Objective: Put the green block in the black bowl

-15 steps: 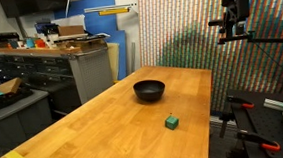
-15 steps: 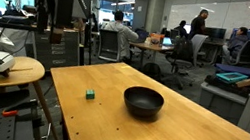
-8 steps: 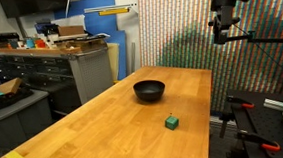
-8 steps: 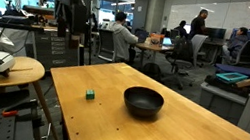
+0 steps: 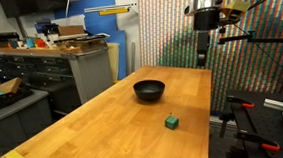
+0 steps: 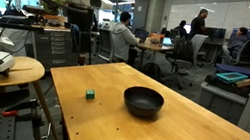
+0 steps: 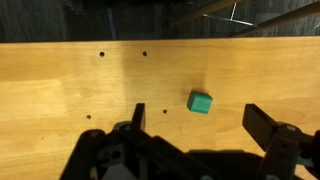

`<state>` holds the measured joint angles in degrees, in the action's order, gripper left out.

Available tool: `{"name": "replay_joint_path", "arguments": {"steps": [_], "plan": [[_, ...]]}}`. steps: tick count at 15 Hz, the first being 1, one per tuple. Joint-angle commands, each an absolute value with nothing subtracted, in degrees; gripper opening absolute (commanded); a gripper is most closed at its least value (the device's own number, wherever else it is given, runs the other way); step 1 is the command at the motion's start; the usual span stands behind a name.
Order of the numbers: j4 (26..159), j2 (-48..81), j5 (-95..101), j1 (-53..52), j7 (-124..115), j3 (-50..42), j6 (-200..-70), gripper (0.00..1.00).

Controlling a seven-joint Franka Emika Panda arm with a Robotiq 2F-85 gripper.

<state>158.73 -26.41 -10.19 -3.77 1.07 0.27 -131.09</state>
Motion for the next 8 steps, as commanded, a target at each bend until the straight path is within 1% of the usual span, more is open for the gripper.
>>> {"name": "replay_joint_path", "arguments": {"steps": [1, 4, 8], "plan": [[157.4, -16.6, -12.7, -5.4, -4.3, 3.3, -142.0, 1.0], [156.3, -9.3, -11.5, -5.3, -8.4, 5.2, -149.9, 1.0], [154.3, -1.6, -11.4, -5.8, -12.0, 6.6, -156.1, 1.0]]}}
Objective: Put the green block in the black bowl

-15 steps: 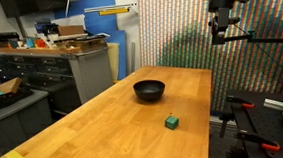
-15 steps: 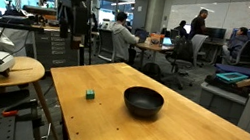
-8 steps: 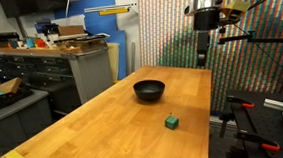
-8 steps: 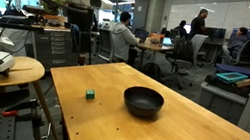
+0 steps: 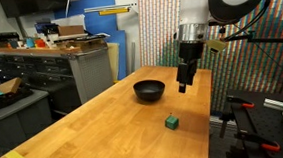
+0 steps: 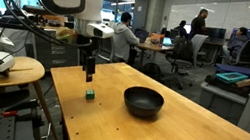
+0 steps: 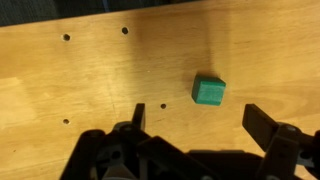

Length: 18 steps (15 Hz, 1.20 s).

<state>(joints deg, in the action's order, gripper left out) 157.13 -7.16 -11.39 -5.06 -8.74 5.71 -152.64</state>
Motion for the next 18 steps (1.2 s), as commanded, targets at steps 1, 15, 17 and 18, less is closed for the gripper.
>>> {"name": "replay_joint_path", "arguments": {"steps": [1, 15, 17, 18], "plan": [[153.7, -0.2, -11.2, -6.0, -12.9, 7.0, -156.8, 1.0], [146.4, 16.4, 2.2, -13.7, -26.1, 2.6, -164.4, 1.0], [145.2, 18.2, 2.1, -14.7, -26.5, 1.5, -164.7, 1.0], [144.7, 18.9, 1.8, -15.2, -26.5, 1.1, -164.7, 1.0]]}}
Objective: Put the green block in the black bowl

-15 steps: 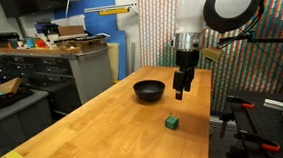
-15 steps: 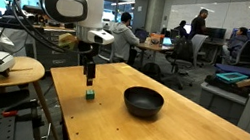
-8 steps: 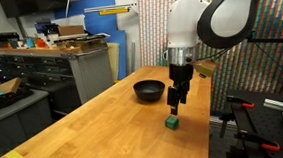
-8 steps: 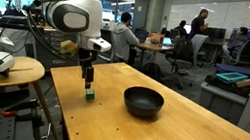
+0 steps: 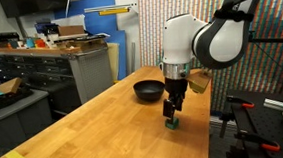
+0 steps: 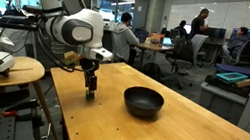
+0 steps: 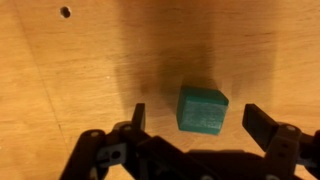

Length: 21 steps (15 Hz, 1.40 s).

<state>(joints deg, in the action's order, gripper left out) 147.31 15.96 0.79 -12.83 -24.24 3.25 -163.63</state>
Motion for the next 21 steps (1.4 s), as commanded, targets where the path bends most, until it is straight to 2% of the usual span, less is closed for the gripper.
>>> {"name": "replay_joint_path", "arguments": {"steps": [1, 2, 3, 4, 11, 21], "plan": [[144.1, 19.5, 0.9, -15.2, -26.1, 1.3, -164.5, 1.0], [143.6, 20.0, 0.7, -15.5, -26.1, 1.1, -164.3, 1.0], [143.3, 20.3, 0.1, -15.4, -25.8, 1.4, -164.2, 0.9], [143.0, 20.5, 0.1, -15.6, -25.8, 1.4, -164.1, 0.74], [143.0, 20.3, 0.2, -16.5, -26.2, 1.0, -164.1, 0.22], [142.7, 18.0, 0.8, -16.0, -25.7, -0.6, -162.7, 0.22]]}}
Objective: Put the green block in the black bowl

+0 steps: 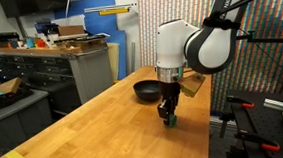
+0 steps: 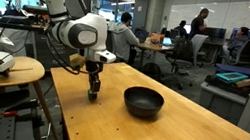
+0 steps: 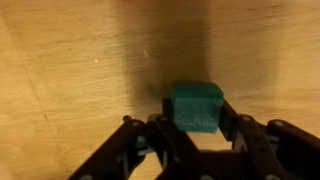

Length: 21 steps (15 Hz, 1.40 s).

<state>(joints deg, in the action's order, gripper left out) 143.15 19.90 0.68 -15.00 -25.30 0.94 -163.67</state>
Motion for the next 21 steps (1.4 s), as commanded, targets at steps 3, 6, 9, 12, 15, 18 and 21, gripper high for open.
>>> {"name": "replay_joint_path", "arguments": {"steps": [3, 6, 9, 12, 15, 18, 21], "plan": [[142.0, 16.8, 1.2, -15.7, -25.4, -1.1, -161.9, 0.22], [140.9, 15.3, 1.4, -14.8, -24.0, -1.0, -159.8, 0.22], [139.1, 14.0, 1.6, -13.8, -22.8, -0.7, -156.2, 0.22], [136.6, 12.9, 0.8, -12.1, -20.7, 0.2, -152.6, 0.22], [133.7, 12.4, 1.0, -10.7, -19.3, 0.1, -149.8, 0.22], [130.7, 13.0, 1.4, -9.3, -18.6, -0.3, -148.7, 0.22], [128.2, 14.6, 1.5, -7.6, -17.7, -0.8, -149.4, 0.22]]}}
